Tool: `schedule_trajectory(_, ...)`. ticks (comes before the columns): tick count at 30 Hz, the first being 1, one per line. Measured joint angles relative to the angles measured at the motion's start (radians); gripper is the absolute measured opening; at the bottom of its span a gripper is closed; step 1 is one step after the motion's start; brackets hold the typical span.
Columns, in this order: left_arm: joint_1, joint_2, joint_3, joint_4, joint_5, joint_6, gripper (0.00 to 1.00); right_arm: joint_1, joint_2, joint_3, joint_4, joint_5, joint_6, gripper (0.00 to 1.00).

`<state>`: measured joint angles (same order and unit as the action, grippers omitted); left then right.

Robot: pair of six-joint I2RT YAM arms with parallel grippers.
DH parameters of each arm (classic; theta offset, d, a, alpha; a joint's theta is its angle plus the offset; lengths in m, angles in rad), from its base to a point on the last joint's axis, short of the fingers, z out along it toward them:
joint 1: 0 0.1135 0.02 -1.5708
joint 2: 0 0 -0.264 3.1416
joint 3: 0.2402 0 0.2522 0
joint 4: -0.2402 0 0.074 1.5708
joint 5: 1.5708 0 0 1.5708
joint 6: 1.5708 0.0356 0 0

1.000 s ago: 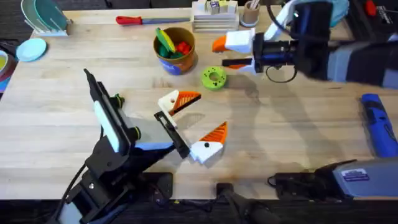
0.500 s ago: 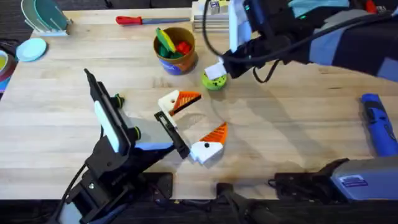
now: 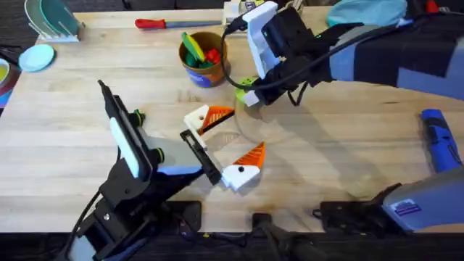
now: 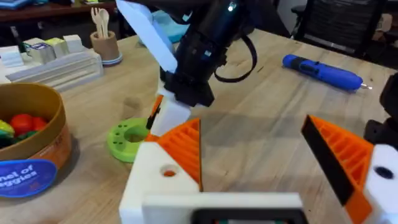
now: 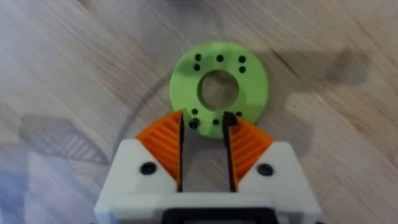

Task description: Pick up the gripper from the table and insert it into the empty holder that is missing its gripper. Then pick up a screw, insert it into the mounting hole, and use the screwdriver to tighten it. Finally, clean up the table by picking up the vegetable and placing it into the bucket.

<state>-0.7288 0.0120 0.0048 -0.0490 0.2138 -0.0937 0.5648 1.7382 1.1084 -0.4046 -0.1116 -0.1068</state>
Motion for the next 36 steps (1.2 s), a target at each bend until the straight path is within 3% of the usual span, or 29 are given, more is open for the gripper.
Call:
schedule_trajectory(19,0.000,0.000,0.000,0.000,0.000,0.000,0.992,0.041,0.000,0.000,-0.002,0.038,-0.082,0.188)
schedule_trajectory(26,0.000,0.000,0.000,0.000,0.000,0.000,0.993,0.050,0.000,0.000,-0.003,0.068,-0.093,0.181)
schedule_trajectory(33,0.000,0.000,0.000,0.000,0.000,0.000,0.993,0.075,0.000,0.000,0.008,0.077,-0.108,0.020)
schedule_trajectory(36,0.000,0.000,0.000,0.000,0.000,0.000,0.993,0.085,0.000,0.000,0.008,0.080,-0.111,0.007)
